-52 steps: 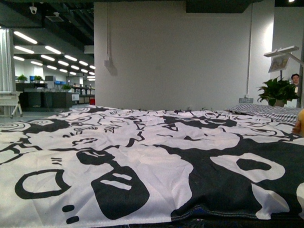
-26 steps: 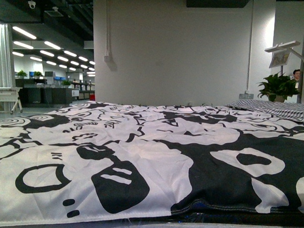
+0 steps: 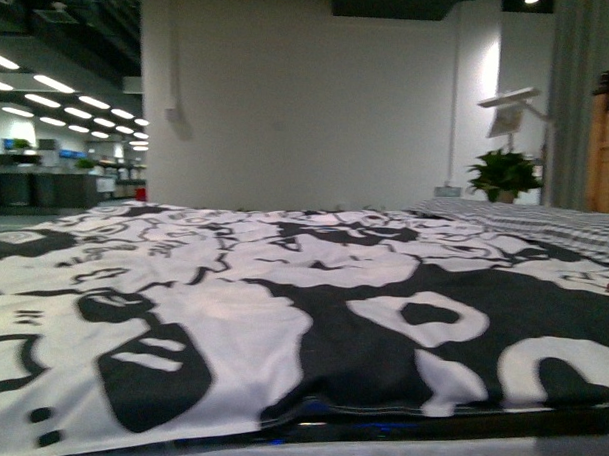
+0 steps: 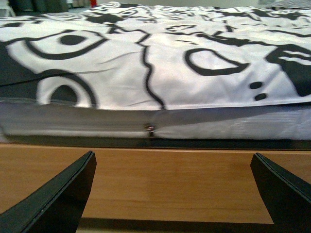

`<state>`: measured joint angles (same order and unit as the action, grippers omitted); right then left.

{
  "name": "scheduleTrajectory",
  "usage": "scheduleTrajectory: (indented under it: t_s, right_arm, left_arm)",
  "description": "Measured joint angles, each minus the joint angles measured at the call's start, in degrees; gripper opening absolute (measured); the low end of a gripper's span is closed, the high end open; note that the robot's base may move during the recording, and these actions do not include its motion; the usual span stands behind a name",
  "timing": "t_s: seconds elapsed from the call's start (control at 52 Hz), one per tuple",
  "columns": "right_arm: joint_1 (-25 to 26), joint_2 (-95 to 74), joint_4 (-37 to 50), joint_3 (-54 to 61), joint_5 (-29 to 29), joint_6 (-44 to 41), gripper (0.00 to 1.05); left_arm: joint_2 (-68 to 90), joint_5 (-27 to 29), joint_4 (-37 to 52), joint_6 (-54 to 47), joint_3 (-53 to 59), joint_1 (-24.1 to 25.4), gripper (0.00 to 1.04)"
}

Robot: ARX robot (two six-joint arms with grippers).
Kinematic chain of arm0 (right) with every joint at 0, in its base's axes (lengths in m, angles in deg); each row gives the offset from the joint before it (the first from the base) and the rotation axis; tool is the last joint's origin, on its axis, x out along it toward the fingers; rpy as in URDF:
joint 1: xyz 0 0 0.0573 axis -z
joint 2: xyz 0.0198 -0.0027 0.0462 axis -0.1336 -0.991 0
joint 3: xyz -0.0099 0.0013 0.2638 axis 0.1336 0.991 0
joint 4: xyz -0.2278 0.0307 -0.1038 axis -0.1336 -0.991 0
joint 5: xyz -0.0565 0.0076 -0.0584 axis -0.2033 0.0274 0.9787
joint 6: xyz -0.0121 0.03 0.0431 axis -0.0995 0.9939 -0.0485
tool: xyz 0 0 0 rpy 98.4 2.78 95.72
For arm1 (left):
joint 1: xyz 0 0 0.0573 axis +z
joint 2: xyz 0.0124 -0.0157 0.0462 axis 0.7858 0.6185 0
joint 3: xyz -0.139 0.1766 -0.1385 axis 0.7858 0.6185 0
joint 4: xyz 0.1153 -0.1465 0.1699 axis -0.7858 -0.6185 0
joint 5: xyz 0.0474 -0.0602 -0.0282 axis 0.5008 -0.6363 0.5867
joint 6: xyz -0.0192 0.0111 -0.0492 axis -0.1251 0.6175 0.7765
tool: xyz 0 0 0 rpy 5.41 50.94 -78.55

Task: Put away toys

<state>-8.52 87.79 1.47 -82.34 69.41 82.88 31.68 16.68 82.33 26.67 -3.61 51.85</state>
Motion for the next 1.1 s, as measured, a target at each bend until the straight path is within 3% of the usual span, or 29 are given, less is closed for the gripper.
scheduleTrajectory:
  t_s: [1.096]
  right_arm:
    - [0.0,0.0,-0.2,0.0,0.5,-0.1,0.22]
  left_arm:
    - [0.0,-0.2,0.0,0.0,0.0,-0.1,0.99]
